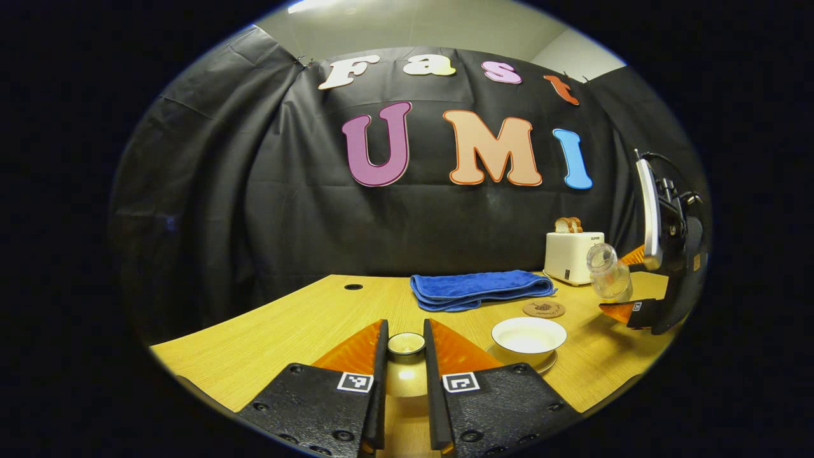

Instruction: Open the teacup lid with one hand, grasp the water bottle and pour water into the teacup with the other hand; after pouring, place the water bottle on the coaster and then close the teacup lid.

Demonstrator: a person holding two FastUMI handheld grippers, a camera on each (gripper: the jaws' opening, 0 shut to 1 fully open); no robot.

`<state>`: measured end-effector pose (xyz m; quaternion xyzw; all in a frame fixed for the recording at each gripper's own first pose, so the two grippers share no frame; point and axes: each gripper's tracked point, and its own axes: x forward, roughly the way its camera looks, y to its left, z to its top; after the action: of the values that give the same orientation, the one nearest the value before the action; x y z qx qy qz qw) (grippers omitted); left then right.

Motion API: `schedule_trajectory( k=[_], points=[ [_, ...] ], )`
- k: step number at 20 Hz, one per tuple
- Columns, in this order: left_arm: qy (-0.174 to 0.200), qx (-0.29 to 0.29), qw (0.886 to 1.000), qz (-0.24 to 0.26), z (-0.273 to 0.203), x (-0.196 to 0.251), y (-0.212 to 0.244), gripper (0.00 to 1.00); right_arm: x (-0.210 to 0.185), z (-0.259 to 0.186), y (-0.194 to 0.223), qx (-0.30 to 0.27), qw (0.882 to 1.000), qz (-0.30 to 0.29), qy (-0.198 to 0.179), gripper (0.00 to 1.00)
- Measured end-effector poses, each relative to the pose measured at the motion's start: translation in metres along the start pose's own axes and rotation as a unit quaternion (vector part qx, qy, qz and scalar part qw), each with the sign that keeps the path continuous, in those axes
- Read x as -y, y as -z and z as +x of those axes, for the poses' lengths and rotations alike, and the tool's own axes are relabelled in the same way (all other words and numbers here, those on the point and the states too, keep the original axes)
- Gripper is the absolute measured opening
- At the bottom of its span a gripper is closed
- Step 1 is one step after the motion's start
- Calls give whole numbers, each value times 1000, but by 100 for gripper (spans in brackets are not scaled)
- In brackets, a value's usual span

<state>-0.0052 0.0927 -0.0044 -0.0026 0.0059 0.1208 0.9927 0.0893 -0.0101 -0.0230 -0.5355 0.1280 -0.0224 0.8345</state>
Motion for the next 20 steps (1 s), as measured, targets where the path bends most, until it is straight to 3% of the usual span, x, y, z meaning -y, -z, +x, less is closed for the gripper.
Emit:
schedule_trajectory(
  k=[8, 13, 20],
  points=[
    [0, 0, 1000, -1, 1, 0, 0, 25, -5, 15, -34, 32, 988, -147, 33, 80],
    [-1, 0, 1000, 0, 0, -1, 0, 25, -9, 19, -32, 33, 970, -235, 46, 80],
    [-1, 0, 1000, -1, 0, -1, -1, 25, 5, 21, -48, 52, 947, -311, 64, 80]
  ],
)
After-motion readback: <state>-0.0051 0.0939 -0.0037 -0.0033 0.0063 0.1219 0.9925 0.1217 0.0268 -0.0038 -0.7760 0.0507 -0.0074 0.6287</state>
